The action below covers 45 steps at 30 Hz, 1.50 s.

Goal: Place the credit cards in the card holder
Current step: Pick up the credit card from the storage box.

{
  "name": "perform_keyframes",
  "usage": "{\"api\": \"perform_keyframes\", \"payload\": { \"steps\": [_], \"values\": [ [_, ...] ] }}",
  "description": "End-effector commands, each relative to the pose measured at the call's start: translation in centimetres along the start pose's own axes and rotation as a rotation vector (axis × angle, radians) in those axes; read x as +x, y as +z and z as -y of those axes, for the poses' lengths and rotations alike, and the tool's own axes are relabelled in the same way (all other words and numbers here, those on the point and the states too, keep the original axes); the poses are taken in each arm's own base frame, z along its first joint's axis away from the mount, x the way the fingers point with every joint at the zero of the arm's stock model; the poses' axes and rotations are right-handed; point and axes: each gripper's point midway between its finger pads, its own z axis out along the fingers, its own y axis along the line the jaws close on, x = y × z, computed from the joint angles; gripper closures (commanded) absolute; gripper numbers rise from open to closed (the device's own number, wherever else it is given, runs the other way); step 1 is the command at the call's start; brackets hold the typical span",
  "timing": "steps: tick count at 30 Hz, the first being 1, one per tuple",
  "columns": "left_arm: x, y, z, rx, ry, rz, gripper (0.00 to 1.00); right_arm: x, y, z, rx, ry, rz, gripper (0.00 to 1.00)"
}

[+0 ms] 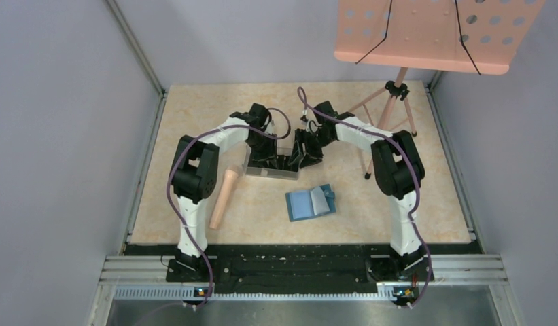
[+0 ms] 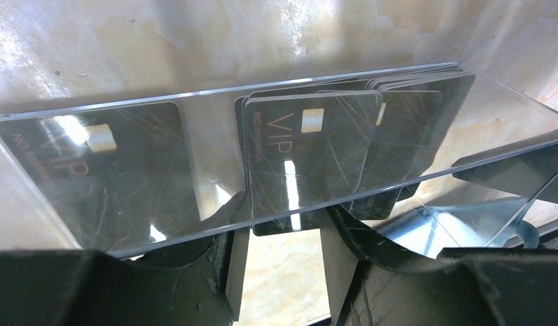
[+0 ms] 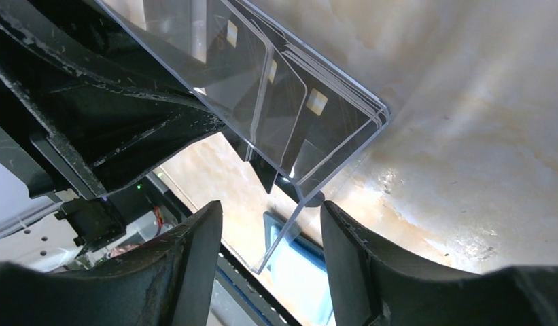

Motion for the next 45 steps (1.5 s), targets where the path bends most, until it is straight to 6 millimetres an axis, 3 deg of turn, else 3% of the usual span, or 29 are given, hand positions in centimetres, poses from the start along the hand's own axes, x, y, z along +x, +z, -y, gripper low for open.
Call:
{"api": "perform_keyframes", "payload": {
  "steps": [1, 13, 25, 33, 40, 45],
  "values": [
    [1.1, 1.9, 3.5, 0.133, 0.070, -0.042, 0.54, -0.8, 0.0, -1.9, -0.085, -0.034, 0.026, 0.48],
    [0.3, -0.3, 8.5, 0.353, 0.152, 0.024, 0.53, -0.7, -0.2, -2.5, -0.114, -0.039, 0.033, 0.51],
    [-0.5, -2.0, 10.4, 0.463, 0.174, 0.079, 0.54, -0.7, -0.4, -2.6, -0.125, -0.041, 0.040, 0.50],
    [-1.1, -2.1, 9.5, 0.381, 0.163, 0.106, 0.61, -0.8, -0.5, -2.6, -0.121, -0.048, 0.044, 0.66],
    [-1.0, -2.2, 9.2, 0.359, 0.170, 0.102, 0.60, -0.8, -0.6, -2.6, -0.121, -0.051, 0.045, 0.64],
    [-1.9, -3.2, 7.8, 0.249, 0.182, 0.156, 0.54, -1.0, -1.0, -2.6, -0.105, -0.066, 0.062, 0.53]
  ]
}}
